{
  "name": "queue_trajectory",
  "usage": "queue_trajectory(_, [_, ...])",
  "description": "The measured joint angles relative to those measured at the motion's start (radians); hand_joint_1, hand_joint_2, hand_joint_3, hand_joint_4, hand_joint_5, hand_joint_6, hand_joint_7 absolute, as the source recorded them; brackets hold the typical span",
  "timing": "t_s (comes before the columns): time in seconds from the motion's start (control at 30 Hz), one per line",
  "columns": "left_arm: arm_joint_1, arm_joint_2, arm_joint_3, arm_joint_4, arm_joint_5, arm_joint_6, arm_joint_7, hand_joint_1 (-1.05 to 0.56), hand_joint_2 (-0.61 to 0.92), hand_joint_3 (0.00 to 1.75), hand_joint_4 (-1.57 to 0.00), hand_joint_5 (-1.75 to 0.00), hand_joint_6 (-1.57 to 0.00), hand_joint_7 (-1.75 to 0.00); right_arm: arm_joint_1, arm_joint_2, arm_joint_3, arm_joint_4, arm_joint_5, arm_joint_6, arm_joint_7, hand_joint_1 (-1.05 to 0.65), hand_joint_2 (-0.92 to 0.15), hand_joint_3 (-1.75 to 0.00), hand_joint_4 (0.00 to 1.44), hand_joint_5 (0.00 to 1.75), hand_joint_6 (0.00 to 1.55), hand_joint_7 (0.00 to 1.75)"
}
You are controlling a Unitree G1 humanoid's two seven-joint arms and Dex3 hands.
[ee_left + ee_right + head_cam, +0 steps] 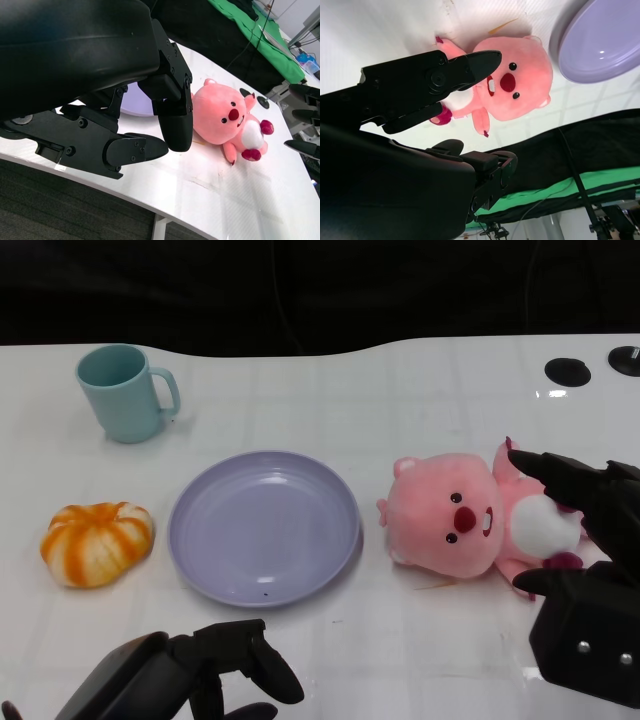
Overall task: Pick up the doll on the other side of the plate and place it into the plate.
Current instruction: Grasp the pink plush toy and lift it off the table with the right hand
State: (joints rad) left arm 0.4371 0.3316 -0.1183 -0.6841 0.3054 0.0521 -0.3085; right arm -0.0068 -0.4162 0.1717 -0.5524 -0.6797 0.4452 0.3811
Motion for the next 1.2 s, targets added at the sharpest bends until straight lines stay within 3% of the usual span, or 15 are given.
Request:
queue_trajectory(0.23, [-0.013, 0.005, -0.001, -0.001, 0.017, 0.01, 0.0, -0.26, 0.9, 0.46, -0.64, -1.7, -0.67, -1.0, -0.011, 0.058, 0.021, 0.003, -0.02, 0.071, 0.013, -0.48, -0.87, 0.0, 0.0, 0.26, 0.1, 0.02])
queue_trajectory(0.63, [-0.015, 0.009, -0.001, 0.0, 0.04, -0.008, 0.0, -0.26, 0.91, 0.42, -0.64, -1.71, -0.68, -0.97, -0.121, 0.073, 0.069, 0.16, -0.07, 0.088, -0.01, -0.46, -0.83, 0.0, 0.0, 0.37, 0.15, 0.04])
queue_trajectory(0.93, [-0.016, 0.01, 0.004, 0.0, 0.037, -0.008, 0.0, -0.27, 0.92, 0.42, -0.64, -1.71, -0.68, -0.97, -0.162, 0.09, 0.069, 0.266, -0.047, 0.106, -0.017, -0.46, -0.83, 0.0, 0.0, 0.36, 0.17, 0.04])
queue_trajectory(1.2, [-0.015, 0.01, 0.011, 0.0, 0.035, -0.008, 0.0, -0.27, 0.92, 0.42, -0.65, -1.74, -0.68, -0.98, -0.17, 0.087, 0.081, 0.308, -0.045, 0.111, -0.012, -0.51, -0.85, 0.0, 0.0, 0.46, 0.22, 0.05])
